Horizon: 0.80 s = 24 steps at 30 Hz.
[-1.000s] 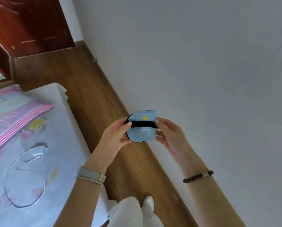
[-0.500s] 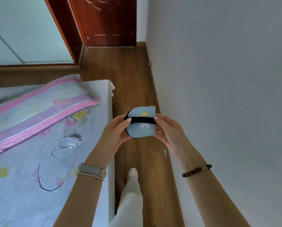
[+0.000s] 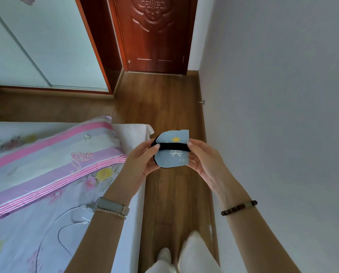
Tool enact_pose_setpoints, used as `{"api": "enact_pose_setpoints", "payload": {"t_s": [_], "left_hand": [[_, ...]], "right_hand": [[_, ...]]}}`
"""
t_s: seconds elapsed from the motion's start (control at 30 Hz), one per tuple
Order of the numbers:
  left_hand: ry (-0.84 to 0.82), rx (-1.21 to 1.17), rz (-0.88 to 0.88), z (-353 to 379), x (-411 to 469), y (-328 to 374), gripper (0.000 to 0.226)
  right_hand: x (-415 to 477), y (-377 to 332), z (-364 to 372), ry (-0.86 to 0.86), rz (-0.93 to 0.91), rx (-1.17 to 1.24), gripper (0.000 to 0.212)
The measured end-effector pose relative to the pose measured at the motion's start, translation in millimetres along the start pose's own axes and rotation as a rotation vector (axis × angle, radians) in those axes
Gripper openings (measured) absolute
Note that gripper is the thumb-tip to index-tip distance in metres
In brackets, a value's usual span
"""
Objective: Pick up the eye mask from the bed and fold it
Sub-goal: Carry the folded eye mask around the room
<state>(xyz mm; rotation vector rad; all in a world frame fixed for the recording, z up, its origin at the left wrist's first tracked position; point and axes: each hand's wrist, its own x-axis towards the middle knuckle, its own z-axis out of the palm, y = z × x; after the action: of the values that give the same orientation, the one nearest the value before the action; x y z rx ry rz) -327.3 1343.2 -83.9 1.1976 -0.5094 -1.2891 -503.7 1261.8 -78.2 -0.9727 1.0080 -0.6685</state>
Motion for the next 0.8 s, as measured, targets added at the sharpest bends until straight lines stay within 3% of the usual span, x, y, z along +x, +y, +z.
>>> {"api": "enact_pose_setpoints", "payload": {"t_s": [0.4,0.8], "left_hand": [[0.152,0.001,0.017,23,202,41,0.032],[0.323,-0.056,0.086,18,366,118,0.022]], "right_hand": [[222,-82,-18,-0.138,0.043,-0.070,0.030],[409,-176,19,-0.278,0.099,-0.168,0.014]]}}
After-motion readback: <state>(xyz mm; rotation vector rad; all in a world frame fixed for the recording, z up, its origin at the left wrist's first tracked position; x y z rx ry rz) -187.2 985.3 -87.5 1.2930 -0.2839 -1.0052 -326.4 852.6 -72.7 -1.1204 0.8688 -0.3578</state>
